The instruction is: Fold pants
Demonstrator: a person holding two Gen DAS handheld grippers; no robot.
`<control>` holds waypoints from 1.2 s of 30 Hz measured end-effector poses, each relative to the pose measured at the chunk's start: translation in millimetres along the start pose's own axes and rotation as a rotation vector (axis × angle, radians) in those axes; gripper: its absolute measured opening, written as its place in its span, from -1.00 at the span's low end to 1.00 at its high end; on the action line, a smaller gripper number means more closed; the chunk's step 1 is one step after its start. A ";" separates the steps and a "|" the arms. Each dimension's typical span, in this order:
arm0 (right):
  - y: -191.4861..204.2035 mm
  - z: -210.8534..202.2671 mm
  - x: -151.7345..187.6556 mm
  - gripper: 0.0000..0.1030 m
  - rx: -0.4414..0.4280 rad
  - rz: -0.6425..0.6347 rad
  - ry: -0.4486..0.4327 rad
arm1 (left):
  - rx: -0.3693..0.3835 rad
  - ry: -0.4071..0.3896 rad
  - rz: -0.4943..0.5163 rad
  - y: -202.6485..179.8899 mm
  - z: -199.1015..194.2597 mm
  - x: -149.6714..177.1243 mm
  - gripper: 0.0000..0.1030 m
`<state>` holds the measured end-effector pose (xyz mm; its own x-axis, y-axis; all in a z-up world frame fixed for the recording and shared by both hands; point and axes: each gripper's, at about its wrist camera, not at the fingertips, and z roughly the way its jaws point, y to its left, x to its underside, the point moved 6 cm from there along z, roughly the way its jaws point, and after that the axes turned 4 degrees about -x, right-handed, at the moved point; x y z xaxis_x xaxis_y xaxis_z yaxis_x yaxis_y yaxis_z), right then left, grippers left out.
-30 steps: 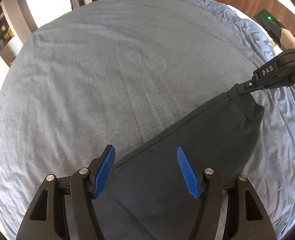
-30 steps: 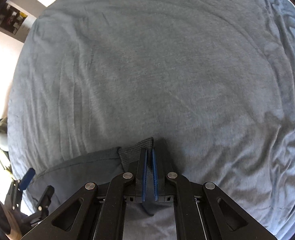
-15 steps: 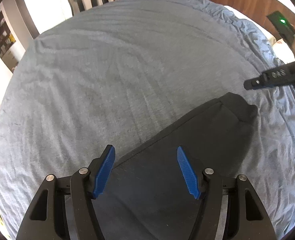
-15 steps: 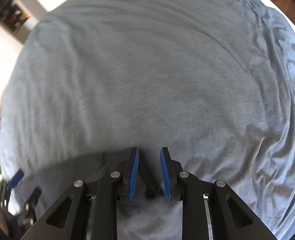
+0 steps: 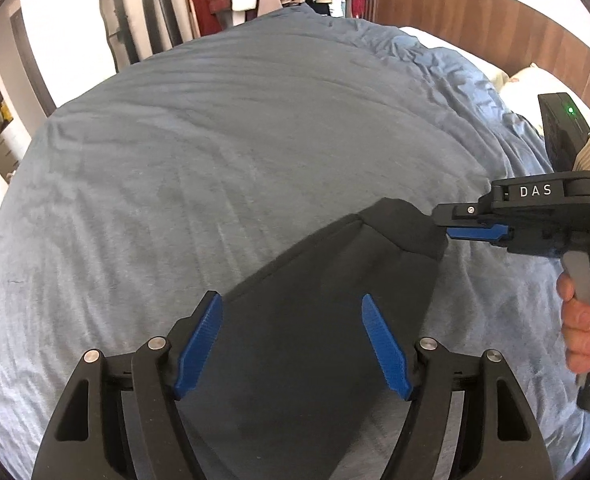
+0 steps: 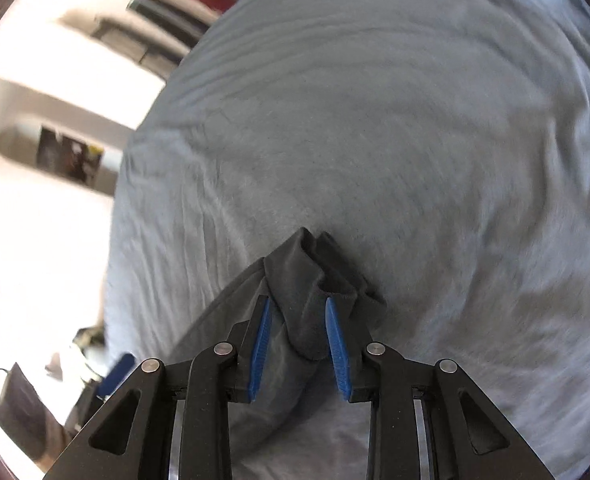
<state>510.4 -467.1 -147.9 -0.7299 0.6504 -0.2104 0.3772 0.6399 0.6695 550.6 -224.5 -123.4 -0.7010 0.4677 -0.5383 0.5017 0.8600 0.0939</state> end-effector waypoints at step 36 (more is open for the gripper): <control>-12.6 36.5 -24.7 -0.87 0.067 -0.009 -0.028 | -0.048 0.099 -0.006 -9.8 35.9 19.1 0.38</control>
<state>544.5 -476.3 -177.1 -0.7175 0.6553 -0.2362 0.4088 0.6707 0.6189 550.5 -231.4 -164.7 -0.7518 0.4788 -0.4534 0.4744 0.8703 0.1324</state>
